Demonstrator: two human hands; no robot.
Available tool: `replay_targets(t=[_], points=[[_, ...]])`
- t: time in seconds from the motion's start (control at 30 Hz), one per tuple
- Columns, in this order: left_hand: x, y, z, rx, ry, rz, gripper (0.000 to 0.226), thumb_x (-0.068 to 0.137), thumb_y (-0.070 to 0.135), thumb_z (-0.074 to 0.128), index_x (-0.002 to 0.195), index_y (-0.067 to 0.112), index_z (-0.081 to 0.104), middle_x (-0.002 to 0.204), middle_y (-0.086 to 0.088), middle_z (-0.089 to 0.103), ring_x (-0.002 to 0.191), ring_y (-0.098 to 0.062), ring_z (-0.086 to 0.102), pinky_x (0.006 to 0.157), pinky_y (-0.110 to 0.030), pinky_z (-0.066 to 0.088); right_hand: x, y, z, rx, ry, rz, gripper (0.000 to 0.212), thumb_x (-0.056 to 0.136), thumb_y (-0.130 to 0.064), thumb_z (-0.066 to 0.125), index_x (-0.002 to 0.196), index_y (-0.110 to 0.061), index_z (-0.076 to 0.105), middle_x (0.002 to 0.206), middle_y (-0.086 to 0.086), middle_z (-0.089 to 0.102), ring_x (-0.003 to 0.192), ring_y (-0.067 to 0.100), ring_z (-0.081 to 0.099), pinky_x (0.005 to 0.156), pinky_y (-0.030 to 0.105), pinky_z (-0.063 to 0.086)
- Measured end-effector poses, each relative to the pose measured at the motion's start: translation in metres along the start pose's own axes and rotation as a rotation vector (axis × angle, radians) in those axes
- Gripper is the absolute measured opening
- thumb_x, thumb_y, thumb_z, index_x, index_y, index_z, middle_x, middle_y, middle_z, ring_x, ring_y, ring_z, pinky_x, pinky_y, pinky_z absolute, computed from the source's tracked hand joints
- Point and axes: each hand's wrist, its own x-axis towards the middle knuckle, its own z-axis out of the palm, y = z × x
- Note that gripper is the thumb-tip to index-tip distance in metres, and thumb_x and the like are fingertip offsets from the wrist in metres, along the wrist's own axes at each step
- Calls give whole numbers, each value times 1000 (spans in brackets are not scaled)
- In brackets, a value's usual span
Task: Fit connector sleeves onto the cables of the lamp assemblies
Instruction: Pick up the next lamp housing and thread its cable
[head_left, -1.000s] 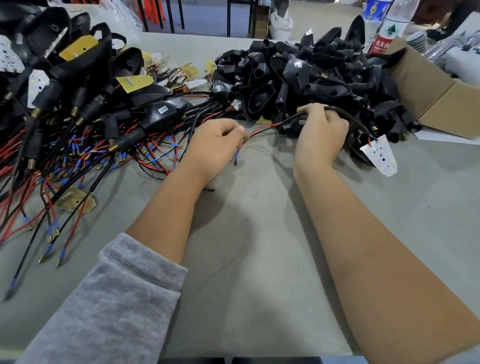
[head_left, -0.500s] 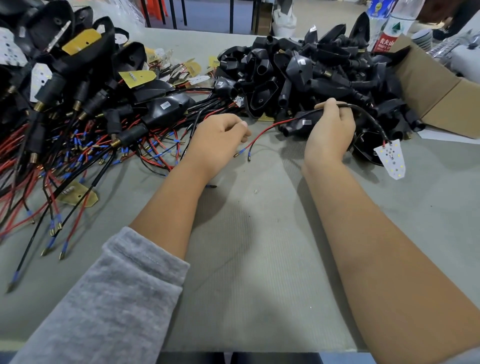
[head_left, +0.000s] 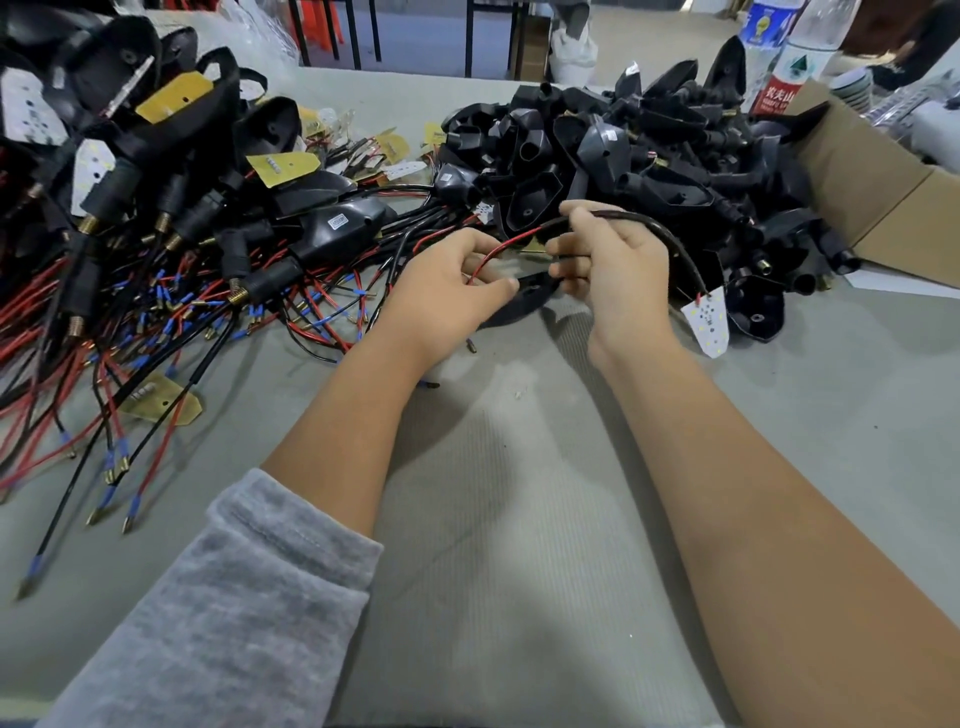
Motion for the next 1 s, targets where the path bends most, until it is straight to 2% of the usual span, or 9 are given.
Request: replay_targets(t=[0.1, 0.17, 0.27, 0.4, 0.5, 0.67, 0.77, 0.87, 1.0], points=[[0, 0, -2, 40, 11, 73, 17, 91, 15, 64, 100, 30, 66, 82, 12, 65, 67, -1, 55, 72, -30, 53, -3, 1, 0, -130, -120, -77, 13, 92, -6, 61, 99, -11, 71, 74, -1, 65, 60, -1, 58, 56, 11, 42], [-1, 1, -1, 75, 40, 149, 22, 96, 16, 57, 108, 29, 71, 84, 15, 68, 70, 6, 55, 73, -24, 49, -6, 2, 0, -195, -183, -128, 11, 90, -6, 65, 99, -9, 72, 79, 0, 69, 68, -2, 62, 63, 10, 46], [-3, 4, -4, 104, 104, 187, 22, 97, 20, 55, 110, 26, 72, 85, 11, 70, 76, 1, 60, 76, -20, 47, -8, 3, 4, -272, -186, -191, 8, 92, -10, 64, 94, -9, 71, 76, 0, 69, 70, 1, 63, 71, 16, 49], [-3, 3, -9, 229, 136, 163, 20, 99, 25, 52, 94, 21, 70, 71, -4, 63, 68, -21, 56, 69, -36, 46, -7, 1, 5, -75, -18, -156, 11, 99, -9, 53, 98, -4, 62, 73, 3, 66, 62, 8, 60, 65, 17, 52], [-4, 6, -10, 226, 141, 163, 19, 98, 24, 50, 90, 22, 67, 66, -6, 54, 60, -17, 45, 62, -35, 40, -7, 1, 4, -59, -46, -118, 9, 99, -11, 53, 97, -6, 61, 73, 4, 67, 63, 10, 61, 63, 18, 51], [-7, 12, -6, 208, 91, 205, 18, 100, 20, 48, 92, 14, 63, 79, 4, 58, 75, -10, 52, 68, -28, 40, -8, 5, 7, -193, -195, -133, 10, 93, -11, 62, 87, -7, 69, 70, -1, 68, 64, 8, 62, 63, 18, 48], [-7, 10, -3, 188, 91, 178, 19, 101, 21, 47, 93, 11, 62, 86, -5, 65, 83, -17, 59, 75, -29, 43, -7, 4, 6, -101, -220, -125, 6, 92, -6, 63, 88, -4, 67, 71, 6, 68, 66, 13, 64, 66, 23, 52], [-7, 11, -2, 203, 97, 197, 19, 101, 21, 48, 94, 10, 63, 80, 2, 61, 72, -6, 52, 65, -15, 38, -7, 3, 6, -62, -253, -109, 4, 92, -8, 64, 92, -6, 67, 67, 1, 68, 62, 9, 63, 64, 19, 51], [-7, 10, 0, 171, 76, 191, 19, 100, 21, 50, 91, 12, 63, 82, -1, 64, 74, -9, 53, 65, -17, 39, -8, 2, 5, -75, -271, -87, 8, 92, -11, 64, 88, -11, 71, 65, -3, 64, 62, 8, 56, 60, 17, 45]])
